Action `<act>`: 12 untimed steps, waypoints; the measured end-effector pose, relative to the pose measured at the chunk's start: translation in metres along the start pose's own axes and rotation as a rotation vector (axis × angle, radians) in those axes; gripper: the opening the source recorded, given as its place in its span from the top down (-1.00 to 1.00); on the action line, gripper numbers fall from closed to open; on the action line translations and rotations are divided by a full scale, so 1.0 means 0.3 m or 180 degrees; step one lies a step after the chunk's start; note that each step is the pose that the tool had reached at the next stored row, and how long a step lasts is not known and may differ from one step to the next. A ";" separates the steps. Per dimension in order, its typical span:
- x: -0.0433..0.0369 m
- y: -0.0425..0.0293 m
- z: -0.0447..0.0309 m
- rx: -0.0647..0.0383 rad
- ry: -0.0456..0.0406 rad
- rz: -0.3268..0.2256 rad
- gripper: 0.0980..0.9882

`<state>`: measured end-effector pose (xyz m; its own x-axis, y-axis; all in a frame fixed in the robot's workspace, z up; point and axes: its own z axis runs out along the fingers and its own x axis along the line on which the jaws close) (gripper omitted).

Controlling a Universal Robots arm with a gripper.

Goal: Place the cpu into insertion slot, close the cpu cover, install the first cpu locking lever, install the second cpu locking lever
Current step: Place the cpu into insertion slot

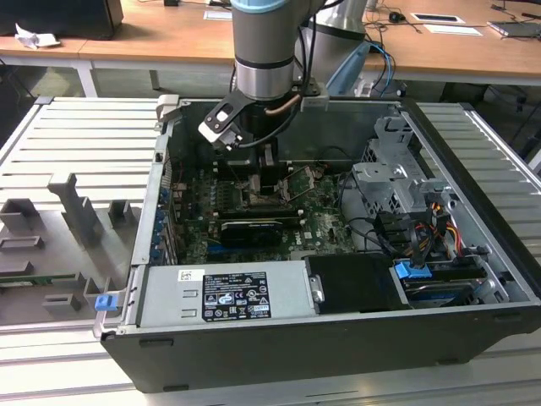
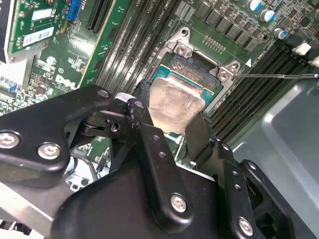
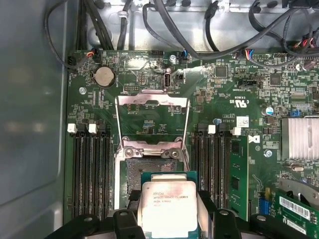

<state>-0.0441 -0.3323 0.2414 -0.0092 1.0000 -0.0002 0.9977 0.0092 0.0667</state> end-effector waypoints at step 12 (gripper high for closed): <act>0.019 -0.002 0.031 0.0000 0.0007 0.0001 0.03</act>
<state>-0.0441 -0.3267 0.2321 -0.0091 1.0000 0.0021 0.9977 0.0089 0.0666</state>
